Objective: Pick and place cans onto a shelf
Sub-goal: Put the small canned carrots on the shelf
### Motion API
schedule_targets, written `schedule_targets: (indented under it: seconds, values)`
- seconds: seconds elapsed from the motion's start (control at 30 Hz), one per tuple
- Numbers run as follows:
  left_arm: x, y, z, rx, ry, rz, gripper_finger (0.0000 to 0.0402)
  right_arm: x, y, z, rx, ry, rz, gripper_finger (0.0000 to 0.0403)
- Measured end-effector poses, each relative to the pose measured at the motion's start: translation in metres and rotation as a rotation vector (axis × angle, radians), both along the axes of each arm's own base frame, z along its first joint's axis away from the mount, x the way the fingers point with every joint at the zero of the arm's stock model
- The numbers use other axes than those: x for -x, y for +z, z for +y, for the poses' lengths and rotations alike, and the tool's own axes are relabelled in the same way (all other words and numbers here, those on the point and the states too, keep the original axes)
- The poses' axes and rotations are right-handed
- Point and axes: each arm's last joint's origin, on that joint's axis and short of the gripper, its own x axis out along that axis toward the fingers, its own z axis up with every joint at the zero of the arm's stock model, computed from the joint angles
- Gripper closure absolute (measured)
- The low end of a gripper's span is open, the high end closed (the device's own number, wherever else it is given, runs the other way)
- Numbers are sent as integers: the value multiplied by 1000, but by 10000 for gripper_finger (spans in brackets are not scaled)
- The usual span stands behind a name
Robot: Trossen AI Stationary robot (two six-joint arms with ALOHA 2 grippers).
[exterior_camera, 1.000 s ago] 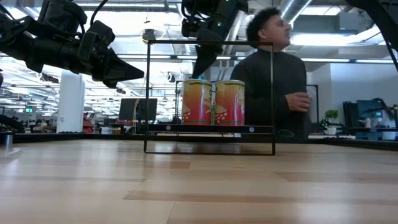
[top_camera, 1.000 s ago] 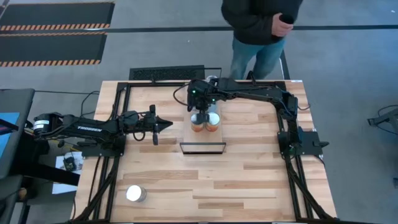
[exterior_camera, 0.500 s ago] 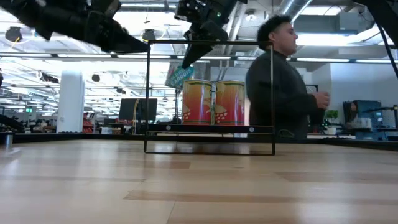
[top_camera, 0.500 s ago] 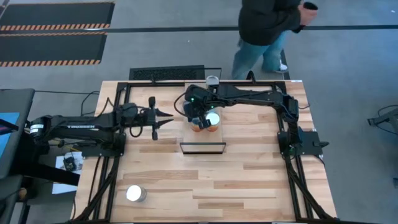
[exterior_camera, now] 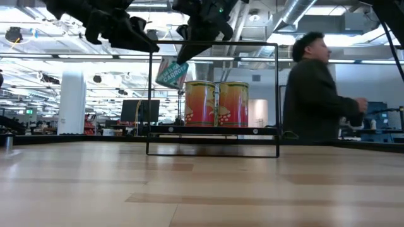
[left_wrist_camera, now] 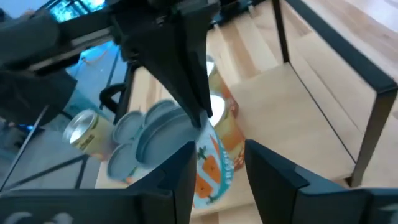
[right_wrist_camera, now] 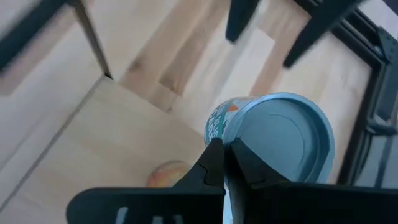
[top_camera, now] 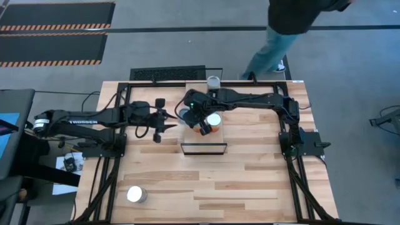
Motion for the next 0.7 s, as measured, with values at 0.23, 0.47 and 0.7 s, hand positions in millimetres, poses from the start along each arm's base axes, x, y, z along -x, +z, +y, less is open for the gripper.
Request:
schedule_targets:
  seconds: [0.23, 0.47, 0.7]
  values:
    - [-10, 4, -14, -102, -24, 65, 274, -1, 0, 11, -16, 65, -2, 390]
    - [-15, 8, -20, -116, -43, 146, 274, -2, 0, 25, -25, 132, -5, 390]
    - [-24, 7, -27, -135, -89, 200, 274, -3, 0, 36, -32, 175, -12, 391]
